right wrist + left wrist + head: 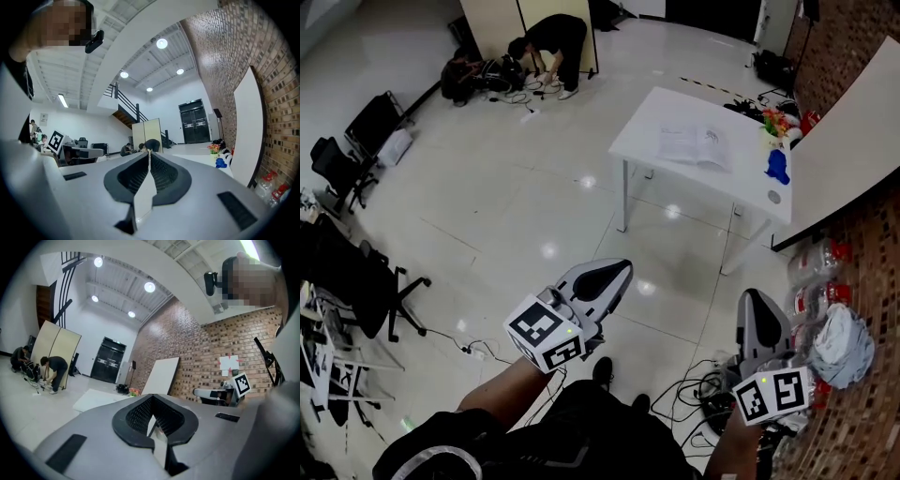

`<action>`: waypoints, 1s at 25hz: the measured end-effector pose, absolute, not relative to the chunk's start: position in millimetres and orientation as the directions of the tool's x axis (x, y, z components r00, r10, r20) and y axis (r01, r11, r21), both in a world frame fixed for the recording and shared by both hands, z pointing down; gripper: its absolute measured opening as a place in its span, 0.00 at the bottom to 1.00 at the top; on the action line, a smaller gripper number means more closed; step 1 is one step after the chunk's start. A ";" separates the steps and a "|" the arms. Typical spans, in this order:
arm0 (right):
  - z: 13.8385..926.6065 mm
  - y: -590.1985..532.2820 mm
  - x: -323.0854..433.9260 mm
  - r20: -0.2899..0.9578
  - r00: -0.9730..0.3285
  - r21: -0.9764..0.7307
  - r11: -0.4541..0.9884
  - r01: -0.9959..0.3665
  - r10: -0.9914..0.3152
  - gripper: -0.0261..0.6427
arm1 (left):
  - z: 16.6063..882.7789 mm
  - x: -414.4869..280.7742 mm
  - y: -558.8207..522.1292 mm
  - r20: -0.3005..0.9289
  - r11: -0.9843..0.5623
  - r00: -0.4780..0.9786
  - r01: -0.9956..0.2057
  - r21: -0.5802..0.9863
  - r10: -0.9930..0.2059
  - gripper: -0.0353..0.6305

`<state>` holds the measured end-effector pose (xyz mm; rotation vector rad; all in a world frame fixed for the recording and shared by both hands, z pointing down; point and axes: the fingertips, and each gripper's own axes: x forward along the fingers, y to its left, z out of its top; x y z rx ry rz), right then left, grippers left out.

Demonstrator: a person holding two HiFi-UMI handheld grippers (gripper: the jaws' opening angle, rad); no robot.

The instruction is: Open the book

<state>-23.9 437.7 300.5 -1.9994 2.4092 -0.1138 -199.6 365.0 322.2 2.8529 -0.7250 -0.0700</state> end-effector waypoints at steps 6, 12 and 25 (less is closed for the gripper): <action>297.6 503.1 -4.0 0.028 -0.247 -0.097 0.243 -0.965 -0.969 0.05 | 316.3 -185.3 432.3 0.023 -0.819 0.835 -0.544 0.180 -0.549 0.05; 288.8 532.2 -21.7 0.011 -0.260 -0.098 0.258 -0.961 -0.965 0.04 | 302.1 -207.3 471.6 0.028 -0.805 0.816 -0.574 0.150 -0.577 0.05; 274.4 568.1 -81.9 0.016 -0.164 -0.092 0.162 -0.982 -0.986 0.04 | 282.8 -270.6 507.7 -0.020 -0.838 0.844 -0.529 0.131 -0.536 0.05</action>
